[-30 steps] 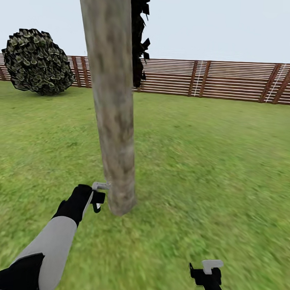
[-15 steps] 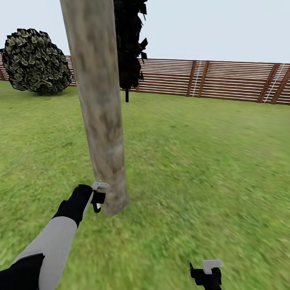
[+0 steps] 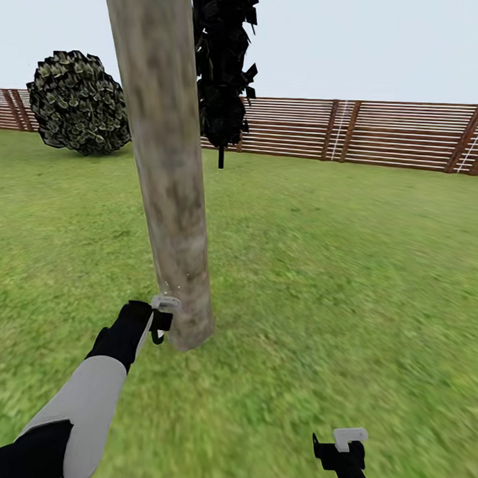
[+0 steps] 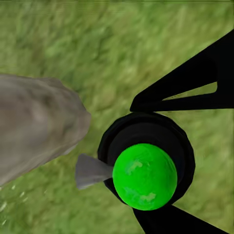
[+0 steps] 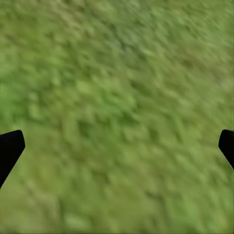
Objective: In the garden, pick up the pesticide atomizer on the floor and spray pesticide onto both trees until each tree trunk is fully covered.
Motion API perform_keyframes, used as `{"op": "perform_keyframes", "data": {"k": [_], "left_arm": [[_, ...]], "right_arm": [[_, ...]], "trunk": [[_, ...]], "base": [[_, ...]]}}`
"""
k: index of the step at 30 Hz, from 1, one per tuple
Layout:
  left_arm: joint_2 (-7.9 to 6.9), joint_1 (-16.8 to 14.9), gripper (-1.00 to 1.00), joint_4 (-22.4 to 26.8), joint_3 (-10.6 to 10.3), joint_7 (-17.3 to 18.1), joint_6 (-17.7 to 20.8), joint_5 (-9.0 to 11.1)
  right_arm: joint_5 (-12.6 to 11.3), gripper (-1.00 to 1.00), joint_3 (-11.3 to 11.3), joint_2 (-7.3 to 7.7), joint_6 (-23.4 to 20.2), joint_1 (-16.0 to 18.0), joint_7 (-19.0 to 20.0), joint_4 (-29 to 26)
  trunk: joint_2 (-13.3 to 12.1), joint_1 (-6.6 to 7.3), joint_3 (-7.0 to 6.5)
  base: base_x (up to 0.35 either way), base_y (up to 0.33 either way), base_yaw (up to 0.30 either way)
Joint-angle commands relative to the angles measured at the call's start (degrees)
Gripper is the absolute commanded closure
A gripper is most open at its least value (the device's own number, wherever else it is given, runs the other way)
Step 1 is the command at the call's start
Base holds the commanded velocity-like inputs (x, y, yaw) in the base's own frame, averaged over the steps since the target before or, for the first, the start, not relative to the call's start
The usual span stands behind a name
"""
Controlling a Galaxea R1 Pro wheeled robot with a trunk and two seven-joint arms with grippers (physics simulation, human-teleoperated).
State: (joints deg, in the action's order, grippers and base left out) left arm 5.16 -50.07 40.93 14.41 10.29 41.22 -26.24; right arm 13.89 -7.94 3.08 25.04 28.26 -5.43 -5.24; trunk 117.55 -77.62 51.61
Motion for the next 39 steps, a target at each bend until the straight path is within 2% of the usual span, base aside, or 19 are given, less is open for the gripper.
{"op": "perform_keyframes", "data": {"k": [1, 2, 3, 5, 8, 10, 12, 14, 17, 21, 22, 25, 27, 29, 33, 35, 39], "left_arm": [[0.35, -0.05, 1.0, 0.15, 0.37, 0.5, 0.11, -0.6], [1.67, -0.59, 1.0, 0.19, -0.54, 0.46, 0.1, -0.47], [2.18, -0.82, 1.0, 0.24, -0.92, 0.45, 0.11, -0.42], [2.42, -0.98, 1.0, 0.27, -1.15, 0.44, 0.2, -0.37], [1.73, -0.53, 1.0, 0.22, -1.14, 0.45, 0.76, -0.65], [0.29, -0.28, 1.0, 0.21, -1.04, 0.48, 0.83, -0.71], [-4.67, -0.02, 1.0, 0.19, -1.04, 0.55, 0.85, -0.67], [-5.87, 0.09, 1.0, -0.38, -1.35, 0.47, 0.58, -0.78], [-5.17, 1.74, 1.0, -0.87, -1.41, 0.44, 0.4, -0.41], [-2.35, 3.25, 1.0, -1.01, -1.4, 0.28, 0.22, -0.45], [-1.19, 3.74, 1.0, -1.0, -1.42, 0.27, 0.2, -0.46], [-0.33, 4.11, 1.0, -0.95, -1.4, 0.26, 0.18, -0.53], [-1.01, 4.29, 1.0, -1.0, -1.14, 0.27, 0.21, -0.7], [-3.13, 5.28, 1.0, -0.97, -1.05, 0.26, 0.24, -0.73], [-6.23, 7.24, 1.0, -0.94, -1.02, 0.26, 0.27, -0.7], [-6.55, 7.77, 1.0, -0.98, -1.06, 0.26, 0.22, -0.69], [-5.86, 8.04, 1.0, -2.24, -1.22, 0.21, 0.09, -0.16]], "right_arm": [[0.61, -1.0, -0.4, 0.0, 0.19, 0.04, -0.2, 0.07], [0.61, -1.0, -0.41, -0.01, 0.19, 0.04, -0.2, 0.08], [0.61, -1.0, -0.39, 0.0, 0.19, 0.04, -0.2, 0.09], [0.61, -1.0, -0.38, -0.01, 0.19, 0.04, -0.2, 0.12], [0.61, -1.0, -0.37, 0.0, 0.19, 0.04, -0.2, 0.12], [0.61, -1.0, -0.36, 0.0, 0.19, 0.04, -0.2, 0.13], [0.61, -1.0, -0.4, 0.0, 0.19, 0.04, -0.2, 0.14], [0.61, -1.0, -0.36, 0.0, 0.19, 0.04, -0.2, 0.14], [0.61, -1.0, -0.37, 0.0, 0.19, 0.04, -0.2, 0.14], [0.61, -1.0, -0.36, 0.0, 0.19, 0.04, -0.2, 0.13], [0.61, -1.0, -0.39, 0.0, 0.19, 0.04, -0.2, 0.14], [0.61, -1.0, -0.4, 0.0, 0.19, 0.04, -0.2, 0.13], [0.61, -1.0, -0.37, 0.0, 0.19, 0.04, -0.2, 0.14], [0.61, -1.0, -0.37, 0.0, 0.19, 0.04, -0.2, 0.14], [0.61, -1.0, -0.34, 0.0, 0.19, 0.04, -0.13, 0.14], [0.61, -1.0, -0.35, 0.0, 0.19, 0.04, -0.11, 0.1], [0.54, -1.0, -0.35, -0.05, 0.19, 0.04, -0.19, 0.06]], "trunk": [[0.02, 0.01, 0.05], [0.02, 0.01, 0.05], [0.02, 0.01, 0.05], [0.02, 0.01, 0.05], [0.02, 0.01, 0.05], [0.02, 0.01, 0.05], [0.02, 0.01, 0.05], [0.02, 0.01, 0.05], [0.02, 0.01, 0.05], [0.02, 0.01, 0.05], [0.02, 0.01, 0.05], [0.02, 0.01, 0.05], [0.02, 0.01, 0.05], [0.02, 0.01, 0.05], [0.02, 0.01, 0.05], [0.02, 0.01, 0.05], [0.02, 0.01, 0.05]], "base": [[0.007, -0.006, 0.009], [0.002, -0.002, 0.002], [0.001, -0.001, 0.001], [0.0, 0.0, 0.0], [0.0, 0.0, 0.0], [0.0, 0.0, 0.0], [0.0, 0.0, 0.0], [0.0, 0.0, 0.0], [0.0, 0.0, 0.0], [0.116, -0.093, 0.0], [0.187, -0.18, 0.0], [0.206, -0.192, 0.0], [0.235, -0.184, 0.0], [0.232, -0.111, 0.0], [0.066, -0.024, 0.0], [0.008, -0.003, 0.0], [0.001, 0.0, 0.118]]}}
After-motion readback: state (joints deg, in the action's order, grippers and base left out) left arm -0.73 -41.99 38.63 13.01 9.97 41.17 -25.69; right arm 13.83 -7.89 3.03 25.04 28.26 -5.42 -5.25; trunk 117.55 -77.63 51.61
